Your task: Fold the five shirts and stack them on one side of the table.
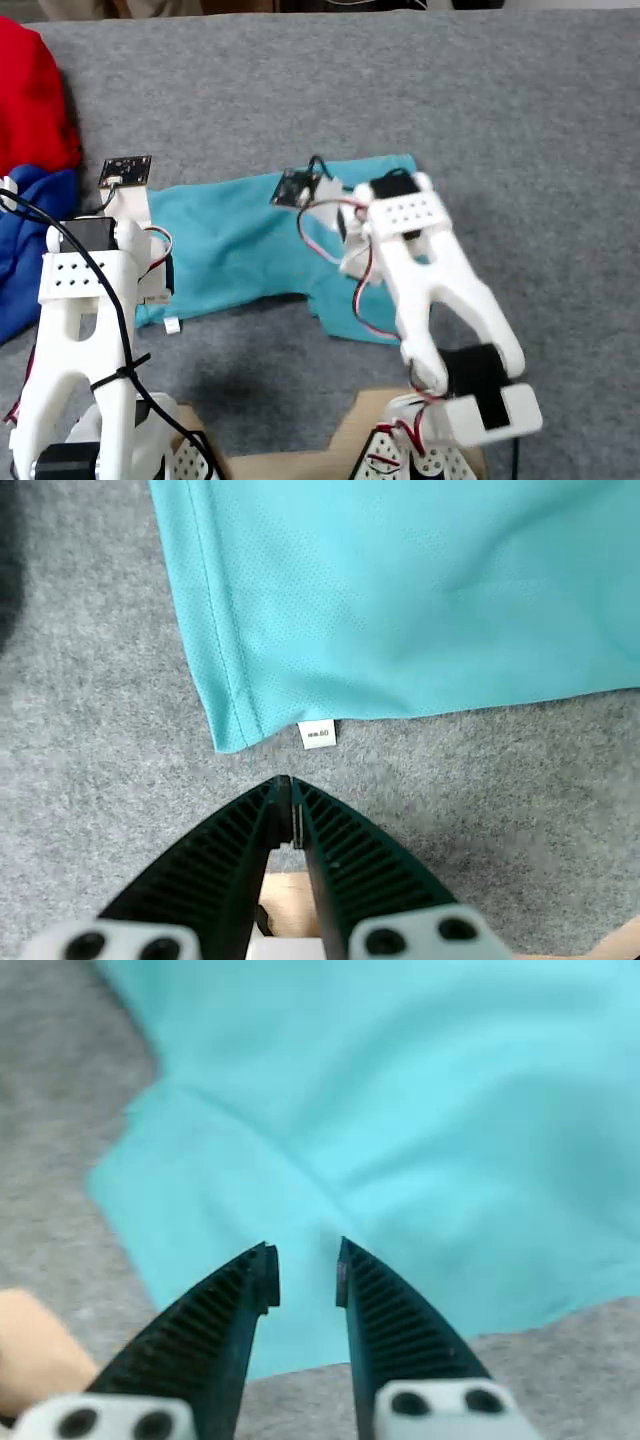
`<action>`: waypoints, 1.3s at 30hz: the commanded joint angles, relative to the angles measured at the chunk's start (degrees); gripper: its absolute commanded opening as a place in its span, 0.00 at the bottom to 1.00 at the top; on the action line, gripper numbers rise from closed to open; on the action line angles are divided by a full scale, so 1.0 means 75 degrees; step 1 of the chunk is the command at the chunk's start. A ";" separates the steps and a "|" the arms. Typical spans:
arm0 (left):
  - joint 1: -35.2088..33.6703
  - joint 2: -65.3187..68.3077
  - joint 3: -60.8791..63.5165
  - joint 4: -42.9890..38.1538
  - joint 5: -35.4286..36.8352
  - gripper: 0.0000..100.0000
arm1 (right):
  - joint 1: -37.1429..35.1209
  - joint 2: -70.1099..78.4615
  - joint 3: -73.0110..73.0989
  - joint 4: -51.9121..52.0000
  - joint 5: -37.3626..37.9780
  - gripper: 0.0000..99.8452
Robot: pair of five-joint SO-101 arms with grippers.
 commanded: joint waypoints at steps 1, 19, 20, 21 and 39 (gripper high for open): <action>0.0059 -0.0170 -0.0059 -0.0094 0.0012 0.02 | 0.0346 0.0908 -0.0932 -0.0152 0.0141 0.10; 0.0023 -0.0170 -0.0035 -0.0305 0.0012 0.02 | 0.0662 0.6500 -0.8610 0.1559 0.0117 0.10; 0.0023 -0.0170 -0.0012 -0.0305 0.0012 0.02 | 0.0662 0.6793 -0.8996 0.1735 0.0117 0.10; 0.0023 -0.0170 -0.0012 -0.0305 0.0012 0.02 | 0.0662 0.7074 -0.9383 0.1911 0.0105 0.10; 0.0023 -0.0170 0.0000 -0.0258 0.0012 0.02 | 0.0908 0.8985 -1.4306 0.3798 0.0094 0.01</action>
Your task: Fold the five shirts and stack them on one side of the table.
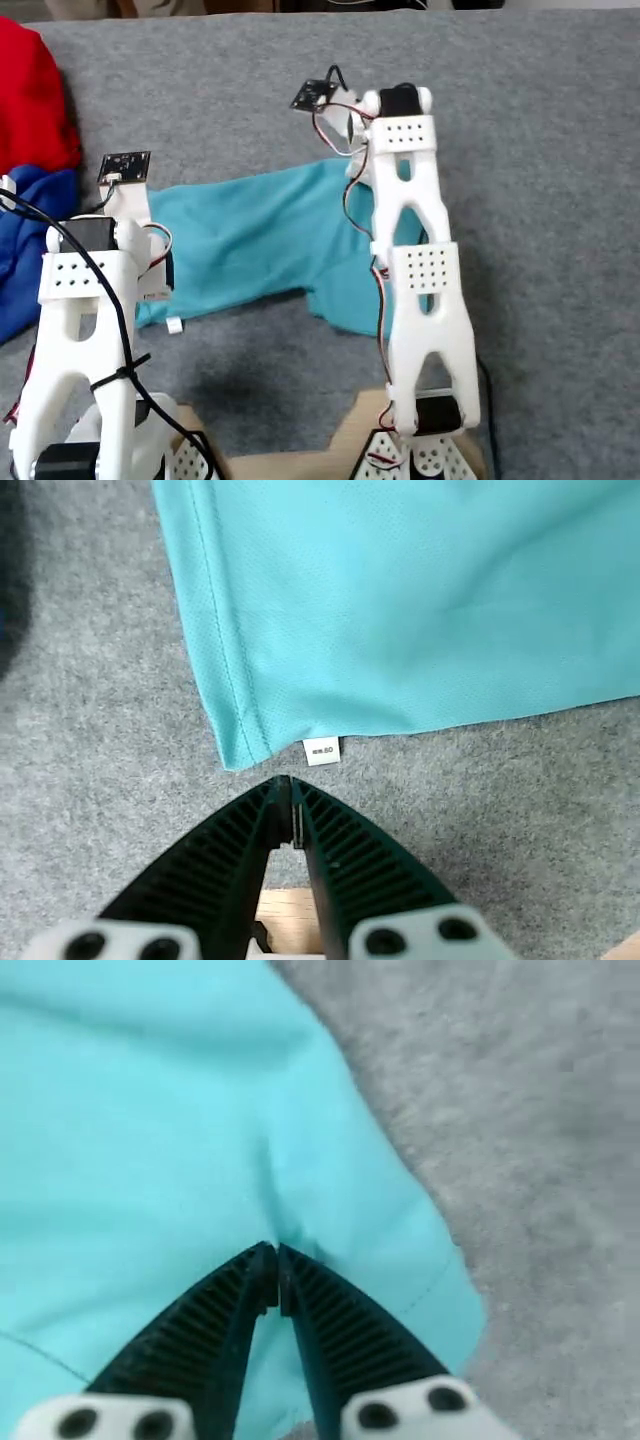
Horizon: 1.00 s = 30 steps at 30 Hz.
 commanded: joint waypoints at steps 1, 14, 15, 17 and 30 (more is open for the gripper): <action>0.0023 -0.0170 0.0000 -0.0047 0.0012 0.02 | 0.0111 -0.0076 -0.0486 0.0105 0.0047 0.01; 0.0070 -0.0170 0.0000 -0.0082 0.0012 0.02 | -0.0076 -0.0088 -0.0498 -0.0527 0.0047 0.01; 0.0070 -0.0170 0.0000 -0.0082 0.0012 0.02 | -0.0100 -0.0088 -0.0498 -0.0586 0.0047 0.01; 0.0070 -0.0170 0.0012 -0.0082 0.0012 0.02 | -0.0158 -0.0088 -0.0498 -0.0680 0.0047 0.01; 0.0082 -0.0158 0.0012 -0.0082 0.0012 0.02 | -0.0440 -0.0311 -0.0733 -0.1160 -0.0316 0.01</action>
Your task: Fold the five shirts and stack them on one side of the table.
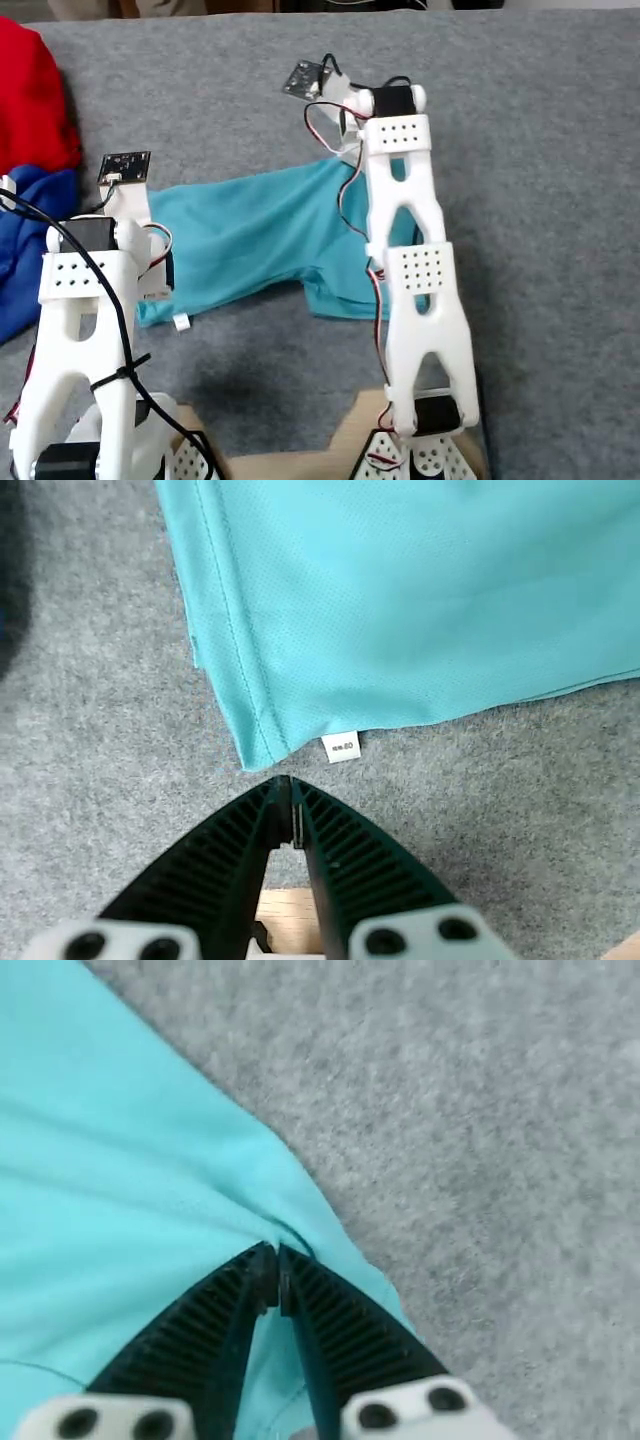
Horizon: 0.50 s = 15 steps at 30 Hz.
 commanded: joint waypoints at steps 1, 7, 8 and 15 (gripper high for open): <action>0.0082 -0.0158 0.0012 -0.0082 0.0012 0.02 | -0.0275 -0.0311 -0.0404 -0.0082 -0.0094 0.01; 0.0082 -0.0158 0.0012 -0.0082 0.0012 0.02 | -0.0428 -0.0240 -0.0346 0.0492 -0.0047 0.01; 0.0070 -0.0158 0.0012 -0.0082 0.0012 0.02 | -0.0428 -0.0217 -0.0393 0.0633 -0.0047 0.01; -0.0211 -0.0158 -0.0082 -0.0844 0.0035 0.02 | -0.0018 -0.0522 -0.0428 0.1219 -0.0035 0.17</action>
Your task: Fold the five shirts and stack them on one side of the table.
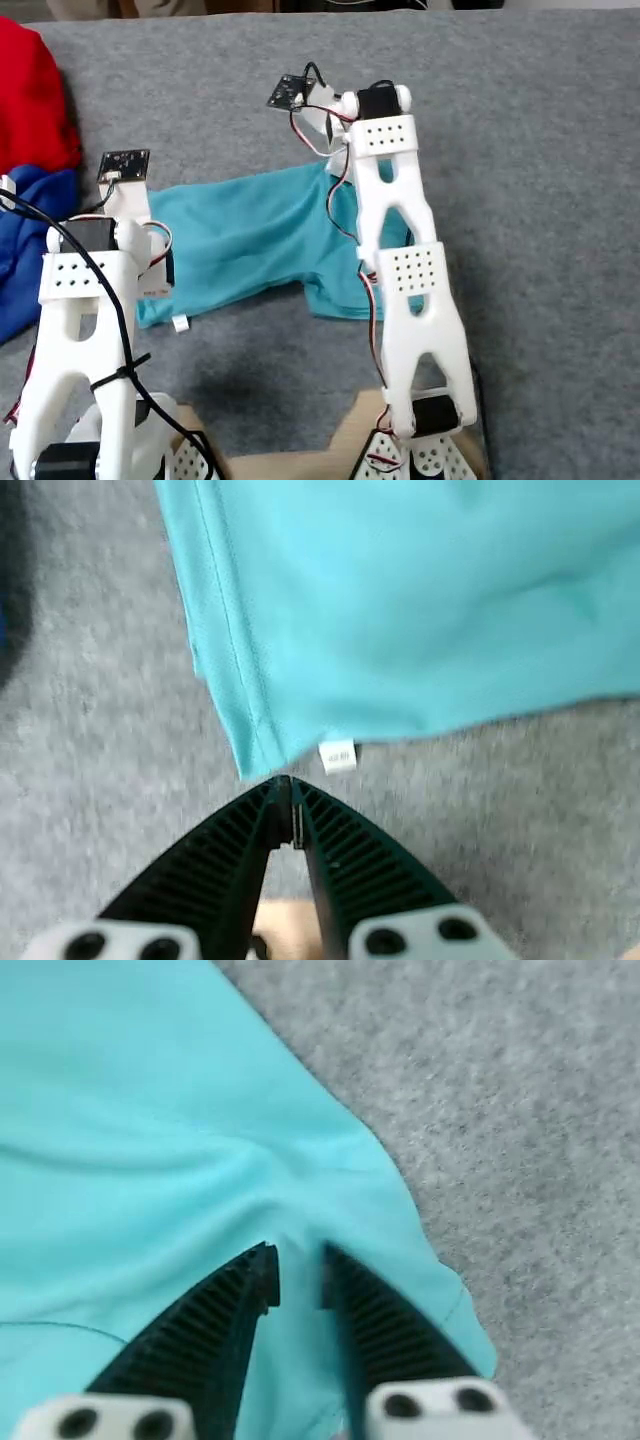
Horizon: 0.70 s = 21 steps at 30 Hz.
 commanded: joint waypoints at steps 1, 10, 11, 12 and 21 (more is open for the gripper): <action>-0.0270 -0.0158 -0.0246 -0.0574 0.0117 0.02 | 0.0404 -0.0627 -0.0393 0.0188 -0.0035 0.18; -0.0832 0.2971 -0.2755 -0.0668 0.0621 0.08 | 0.1237 -0.1741 -0.0205 0.0211 -0.0094 0.20; -0.0903 0.3604 -0.3305 -0.0363 0.0574 0.08 | 0.1330 -0.1834 -0.0018 0.0211 -0.0094 0.20; -0.0914 0.4214 -0.3892 0.0035 0.0563 0.08 | 0.1436 -0.1940 0.0217 0.0211 -0.0094 0.20; -0.0973 0.8070 -0.7936 0.2555 0.0152 0.06 | 0.1952 -0.3253 0.2491 0.0199 -0.0035 0.20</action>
